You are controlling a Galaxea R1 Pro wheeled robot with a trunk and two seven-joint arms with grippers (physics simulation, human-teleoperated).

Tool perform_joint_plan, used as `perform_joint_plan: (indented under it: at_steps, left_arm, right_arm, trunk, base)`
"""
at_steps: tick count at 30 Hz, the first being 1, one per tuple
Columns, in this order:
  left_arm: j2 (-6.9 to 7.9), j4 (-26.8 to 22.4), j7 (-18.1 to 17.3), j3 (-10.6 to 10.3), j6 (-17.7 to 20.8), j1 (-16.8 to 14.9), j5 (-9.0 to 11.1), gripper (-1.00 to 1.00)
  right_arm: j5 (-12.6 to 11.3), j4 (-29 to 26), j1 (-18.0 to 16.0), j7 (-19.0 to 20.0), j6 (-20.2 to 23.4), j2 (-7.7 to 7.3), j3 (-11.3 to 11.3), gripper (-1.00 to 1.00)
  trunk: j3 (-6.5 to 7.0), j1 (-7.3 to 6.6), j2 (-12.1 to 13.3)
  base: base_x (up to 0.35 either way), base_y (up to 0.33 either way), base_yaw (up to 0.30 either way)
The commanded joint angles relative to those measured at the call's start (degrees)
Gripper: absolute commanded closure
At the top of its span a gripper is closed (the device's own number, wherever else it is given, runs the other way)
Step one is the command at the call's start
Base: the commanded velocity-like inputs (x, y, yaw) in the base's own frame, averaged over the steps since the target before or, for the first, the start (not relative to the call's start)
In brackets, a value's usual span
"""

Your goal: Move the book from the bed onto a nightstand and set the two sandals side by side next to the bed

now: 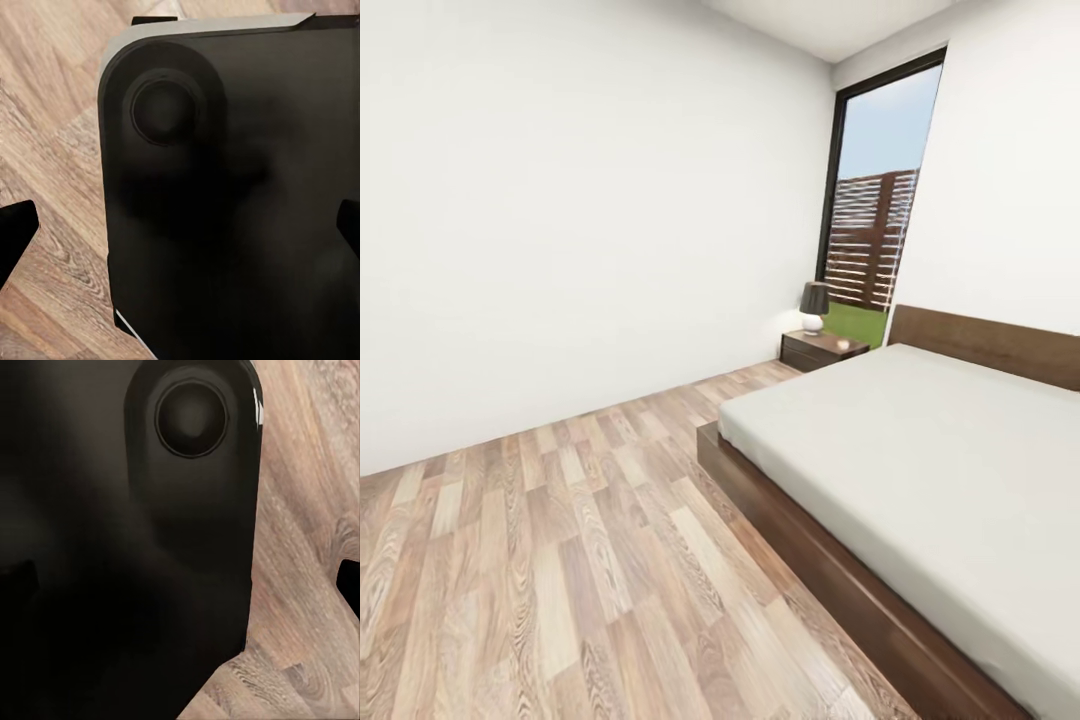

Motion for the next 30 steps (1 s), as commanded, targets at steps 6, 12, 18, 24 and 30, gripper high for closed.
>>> perform_joint_plan:
  at_steps: [6, 12, 18, 24, 30]
  left_arm:
    - [-0.03, -0.1, 0.0, 0.0, 0.0, 0.0, 0.0, -1.0]
    - [-0.01, -0.1, -0.1, 0.0, -0.1, 0.0, 0.0, -1.0]
    - [0.02, -0.2, 0.0, 0.0, -0.1, 0.0, 0.0, -1.0]
    - [0.03, -0.3, 0.0, 0.0, -0.1, 0.0, 0.0, -1.0]
    - [0.0, -0.4, 0.0, 0.0, -0.1, 0.0, 0.0, -1.0]
  right_arm:
    - [0.0, 0.0, 0.0, 0.0, 0.0, 0.0, 0.0, -1.0]
    - [0.0, 0.0, 0.0, 0.0, 0.0, 0.0, -0.1, -1.0]
    - [0.0, 0.0, 0.0, 0.0, 0.0, 0.0, -0.1, -1.0]
    - [0.0, 0.0, 0.0, 0.0, 0.0, 0.0, 0.0, -1.0]
    - [0.0, 0.0, 0.0, 0.0, 0.0, 0.0, 0.0, -1.0]
  trunk:
    - [-0.04, 0.0, 0.0]
    - [-0.04, 0.0, 0.0]
    - [-0.04, 0.0, 0.0]
    - [-0.04, 0.0, 0.0]
    - [-0.04, 0.0, 0.0]
  base:
    - [0.0, 0.0, -0.283]
    - [0.0, 0.0, -0.281]
    - [0.0, 0.0, -0.266]
    - [0.0, 0.0, -0.254]
    - [0.0, 0.0, -0.235]
